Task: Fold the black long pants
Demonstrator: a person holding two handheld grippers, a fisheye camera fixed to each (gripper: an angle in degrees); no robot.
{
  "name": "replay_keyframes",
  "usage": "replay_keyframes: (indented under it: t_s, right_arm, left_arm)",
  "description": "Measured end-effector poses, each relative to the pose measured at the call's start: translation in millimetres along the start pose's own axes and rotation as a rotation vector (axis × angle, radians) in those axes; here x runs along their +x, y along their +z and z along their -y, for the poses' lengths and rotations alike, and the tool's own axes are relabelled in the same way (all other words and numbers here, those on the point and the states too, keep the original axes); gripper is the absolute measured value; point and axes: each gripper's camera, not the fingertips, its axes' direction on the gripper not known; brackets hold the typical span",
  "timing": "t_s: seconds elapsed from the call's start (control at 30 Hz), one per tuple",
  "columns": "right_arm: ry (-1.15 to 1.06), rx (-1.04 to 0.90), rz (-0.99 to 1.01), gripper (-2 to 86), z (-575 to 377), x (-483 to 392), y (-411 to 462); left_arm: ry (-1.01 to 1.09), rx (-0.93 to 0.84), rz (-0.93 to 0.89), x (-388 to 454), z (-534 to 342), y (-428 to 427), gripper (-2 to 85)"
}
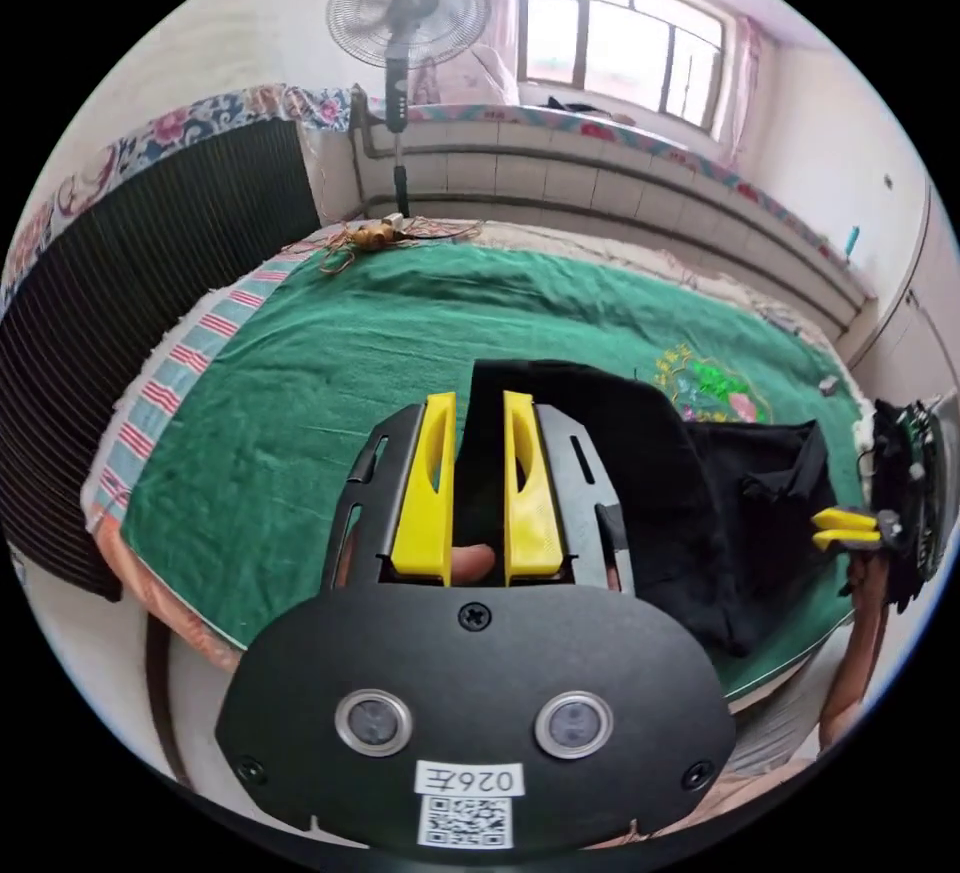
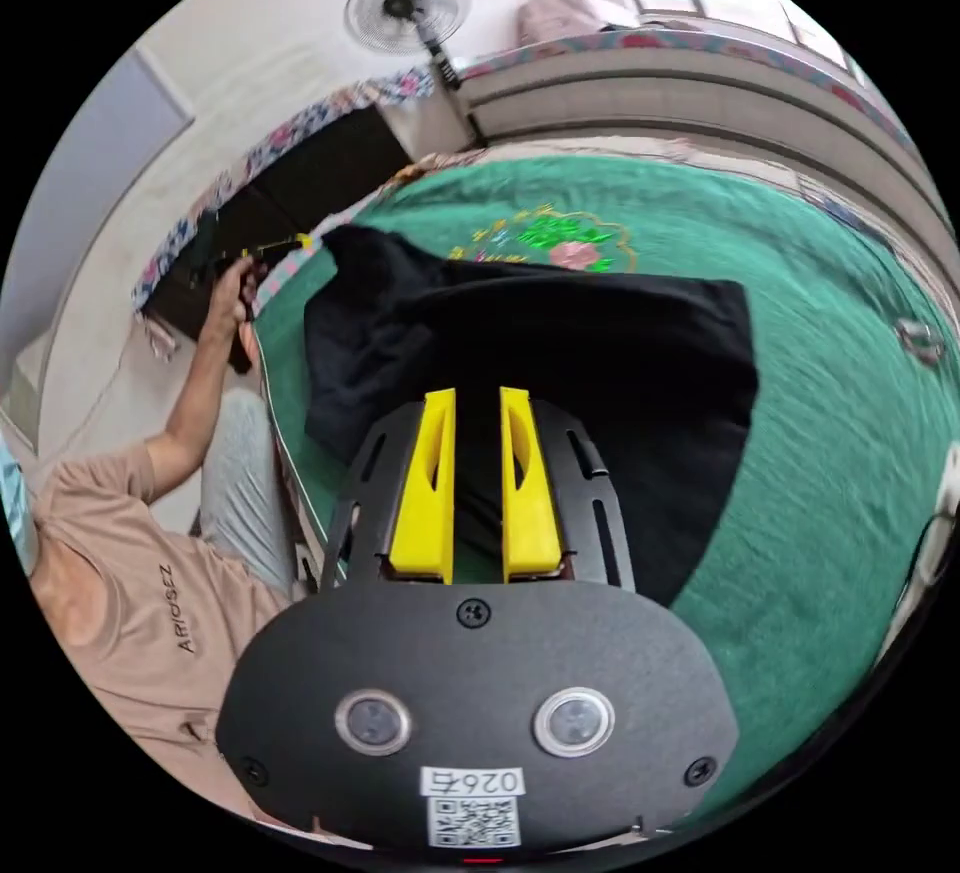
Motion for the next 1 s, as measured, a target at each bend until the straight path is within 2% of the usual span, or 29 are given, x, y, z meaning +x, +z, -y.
replay_keyframes:
  t_s: [0.07, 0.13, 0.2, 0.27, 0.37, 0.53, 0.63, 0.7, 0.77, 0.9, 1.0]
  right_arm:
    - [-0.145, -0.099, -0.065, 8.0, 11, -38, 31]
    - [-0.236, -0.140, -0.124, 10.3, 14, -63, 49]
    - [-0.311, -0.174, -0.169, 12.1, 14, -84, 63]
    - [-0.368, -0.242, -0.245, 13.6, 12, -101, 85]
    - [-0.372, -0.242, -0.297, 13.4, 10, -109, 95]
    - [-0.271, -0.180, -0.319, 2.0, 5, -91, 88]
    - [-0.168, -0.159, -0.200, -0.6, 2, -73, 79]
    - [-0.135, -0.096, -0.154, -0.9, -4, -64, 65]
    - [-0.053, 0.064, -0.128, -1.1, -17, -50, 28]
    - [0.087, 0.343, -0.093, -1.1, -57, -20, -46]
    - [0.216, 0.560, -0.117, -1.0, -111, 7, -103]
  left_arm:
    - [-0.091, 0.030, -0.241, -29, 2, 2, 9.5]
    - [-0.094, -0.019, -0.323, -36, 8, 12, 13.0]
    - [-0.036, -0.086, -0.278, -31, 15, 25, 18.6]
    - [0.095, -0.233, -0.162, -16, 22, 48, 26.5]
    - [0.229, -0.469, -0.139, 0, 23, 82, 26.5]
    - [0.248, -0.461, -0.122, -2, 28, 78, 23.1]
    - [0.261, -0.448, -0.125, -3, 33, 72, 19.6]
    - [0.264, -0.414, -0.134, -4, 35, 65, 13.5]
    - [0.270, -0.383, -0.147, -6, 39, 57, 8.2]
    - [0.225, -0.297, -0.188, -19, 45, 38, 7.3]
    - [0.148, -0.166, -0.257, -39, 49, 13, 7.1]
